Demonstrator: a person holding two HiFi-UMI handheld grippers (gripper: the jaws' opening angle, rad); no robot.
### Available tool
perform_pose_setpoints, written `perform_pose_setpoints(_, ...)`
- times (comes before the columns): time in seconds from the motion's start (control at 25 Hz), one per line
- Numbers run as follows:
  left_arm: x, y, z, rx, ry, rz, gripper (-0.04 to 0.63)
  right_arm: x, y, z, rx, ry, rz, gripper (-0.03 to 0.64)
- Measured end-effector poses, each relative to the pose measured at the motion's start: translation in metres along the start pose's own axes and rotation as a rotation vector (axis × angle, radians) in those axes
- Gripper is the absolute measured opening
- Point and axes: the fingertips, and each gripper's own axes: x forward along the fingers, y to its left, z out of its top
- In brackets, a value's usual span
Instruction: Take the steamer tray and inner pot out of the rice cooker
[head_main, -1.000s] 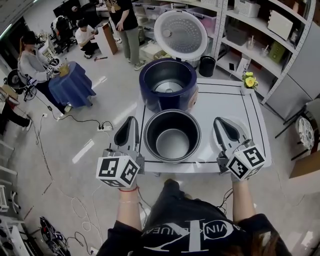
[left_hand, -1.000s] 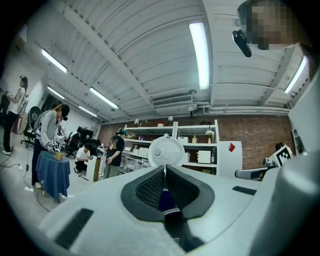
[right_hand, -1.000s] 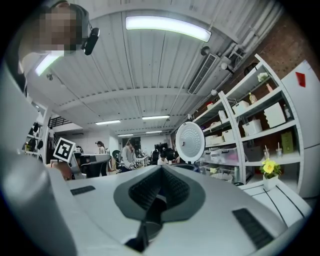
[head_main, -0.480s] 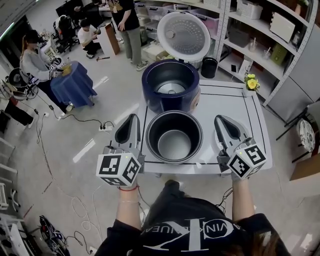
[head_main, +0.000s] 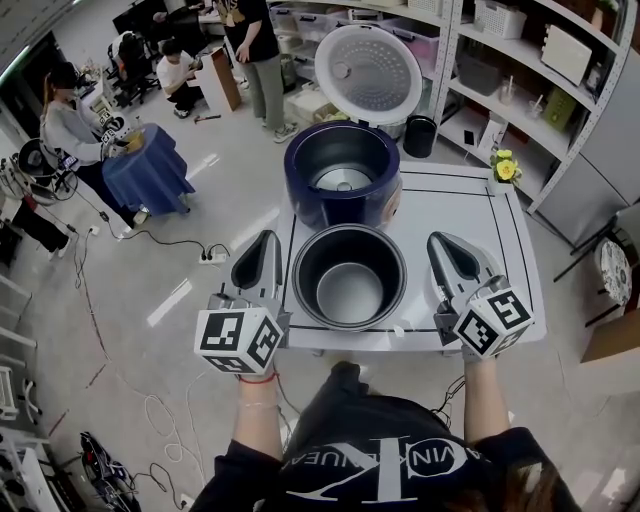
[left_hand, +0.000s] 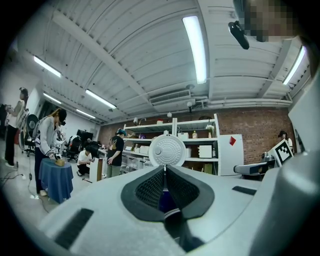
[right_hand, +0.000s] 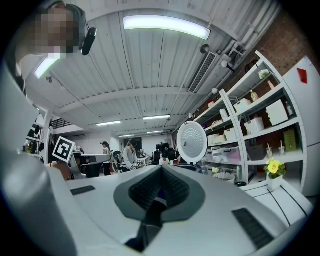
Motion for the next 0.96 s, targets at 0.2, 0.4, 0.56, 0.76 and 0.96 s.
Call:
perform_pose_setpoints(0.2, 0.000, 0.000, -0.003, -0.007, 0.006, -0.001, 0.018, 0.000, -0.002, -0.004, 0.001, 0.014, -0.006, -0.002)
perform_pose_setpoints(0.4, 0.000, 0.000, -0.006, -0.009, 0.015, 0.002, 0.018, 0.000, -0.002, -0.008, 0.004, 0.029, -0.004, -0.002)
perform_pose_setpoints(0.56, -0.002, 0.000, -0.009, -0.014, 0.023, 0.007, 0.018, -0.001, -0.005, -0.012, 0.012, 0.039, -0.011, -0.002)
perform_pose_setpoints(0.76, -0.004, 0.001, -0.014, -0.020, 0.038, 0.014, 0.018, -0.001, -0.007, -0.018, 0.019, 0.053, -0.013, -0.002)
perform_pose_setpoints(0.96, -0.004, -0.001, -0.019, -0.024, 0.045, 0.015, 0.018, -0.002, -0.008, -0.023, 0.019, 0.065, -0.008, -0.002)
